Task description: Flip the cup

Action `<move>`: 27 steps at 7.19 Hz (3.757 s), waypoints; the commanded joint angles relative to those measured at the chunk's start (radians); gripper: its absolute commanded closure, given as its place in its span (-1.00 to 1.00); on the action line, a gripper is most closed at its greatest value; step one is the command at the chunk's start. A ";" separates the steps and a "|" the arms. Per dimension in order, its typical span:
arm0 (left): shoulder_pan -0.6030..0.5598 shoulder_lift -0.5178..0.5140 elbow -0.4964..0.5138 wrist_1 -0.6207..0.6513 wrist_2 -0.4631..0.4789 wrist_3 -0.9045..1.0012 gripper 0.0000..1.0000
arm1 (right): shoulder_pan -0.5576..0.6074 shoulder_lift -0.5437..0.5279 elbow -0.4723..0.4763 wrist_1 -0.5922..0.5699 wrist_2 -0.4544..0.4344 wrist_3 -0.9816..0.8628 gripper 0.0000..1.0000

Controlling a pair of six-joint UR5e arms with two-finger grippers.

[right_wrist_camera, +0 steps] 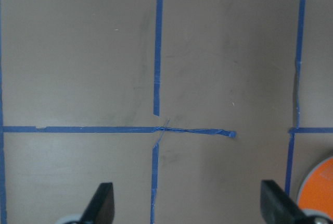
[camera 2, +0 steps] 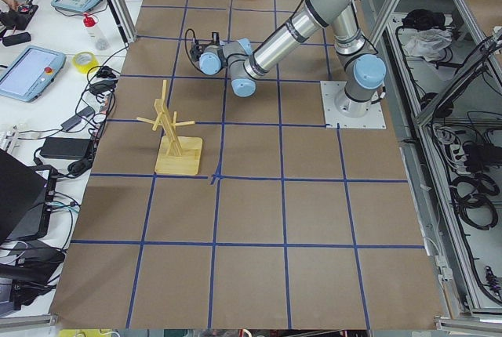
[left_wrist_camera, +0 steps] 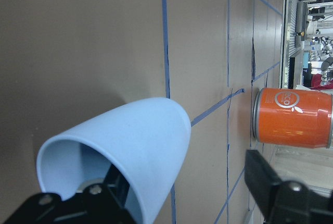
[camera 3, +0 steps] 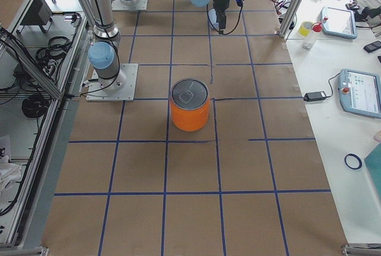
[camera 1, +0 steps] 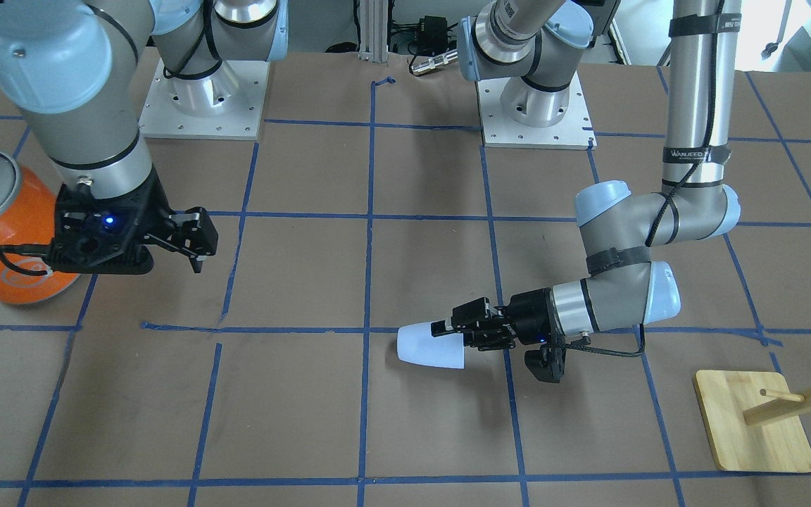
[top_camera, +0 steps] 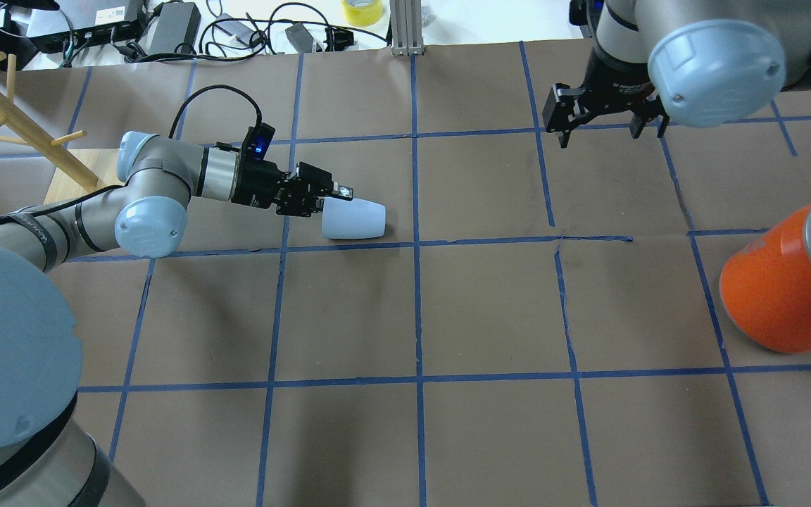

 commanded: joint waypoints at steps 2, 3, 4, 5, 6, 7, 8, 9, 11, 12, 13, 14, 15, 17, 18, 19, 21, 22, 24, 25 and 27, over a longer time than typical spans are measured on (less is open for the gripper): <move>-0.003 0.010 0.014 0.095 0.015 -0.121 1.00 | -0.039 -0.051 0.000 0.040 0.060 0.011 -1.00; -0.004 0.033 0.017 0.107 0.015 -0.200 1.00 | -0.038 -0.055 0.002 0.042 0.069 0.011 -1.00; -0.003 0.052 0.042 0.127 0.018 -0.277 1.00 | -0.033 -0.058 0.003 0.045 0.112 0.012 -1.00; -0.004 0.075 0.126 0.121 0.058 -0.320 1.00 | -0.033 -0.061 0.005 0.051 0.102 0.014 -1.00; -0.004 0.102 0.215 0.105 0.259 -0.331 1.00 | -0.027 -0.081 0.011 0.067 0.102 0.012 -1.00; -0.012 0.114 0.269 0.083 0.411 -0.327 1.00 | -0.026 -0.084 0.019 0.067 0.109 0.012 -1.00; -0.029 0.122 0.306 0.095 0.675 -0.310 1.00 | -0.027 -0.086 0.020 0.065 0.111 0.012 -1.00; -0.077 0.110 0.313 0.095 0.891 -0.233 1.00 | -0.027 -0.086 0.020 0.065 0.108 0.012 -1.00; -0.093 0.096 0.297 0.110 1.112 -0.073 1.00 | -0.027 -0.090 0.020 0.067 0.100 0.005 -1.00; -0.093 0.093 0.285 0.115 1.115 -0.075 1.00 | -0.027 -0.090 0.025 0.067 0.100 0.000 -1.00; -0.093 0.090 0.259 0.179 1.103 -0.086 1.00 | -0.027 -0.089 0.026 0.067 0.099 0.000 -1.00; -0.093 0.085 0.230 0.236 1.098 -0.086 1.00 | -0.027 -0.089 0.028 0.068 0.099 0.000 -1.00; -0.093 0.086 0.219 0.241 1.100 -0.075 1.00 | -0.027 -0.089 0.033 0.068 0.099 0.000 -1.00; -0.092 0.088 0.216 0.242 1.095 -0.081 1.00 | -0.027 -0.089 0.040 0.068 0.097 -0.002 -1.00; -0.090 0.088 0.218 0.242 1.095 -0.089 0.35 | -0.027 -0.089 0.040 0.068 0.097 -0.002 -1.00; -0.090 0.089 0.216 0.241 1.095 -0.092 -0.17 | -0.027 -0.089 0.040 0.068 0.099 -0.002 -1.00; -0.089 0.117 0.230 0.217 1.101 -0.092 -1.00 | -0.027 -0.092 0.040 0.068 0.099 -0.002 -1.00; -0.086 0.152 0.256 0.145 1.104 -0.092 -1.00 | -0.027 -0.092 0.040 0.068 0.099 -0.002 -1.00; -0.087 0.244 0.404 -0.225 1.100 -0.106 -1.00 | -0.027 -0.092 0.040 0.068 0.099 -0.003 -1.00; -0.090 0.307 0.452 -0.362 1.051 -0.200 -1.00 | -0.027 -0.090 0.042 0.068 0.099 -0.003 -1.00; -0.101 0.423 0.463 -0.529 1.026 -0.250 -1.00 | -0.027 -0.092 0.042 0.068 0.099 -0.005 -1.00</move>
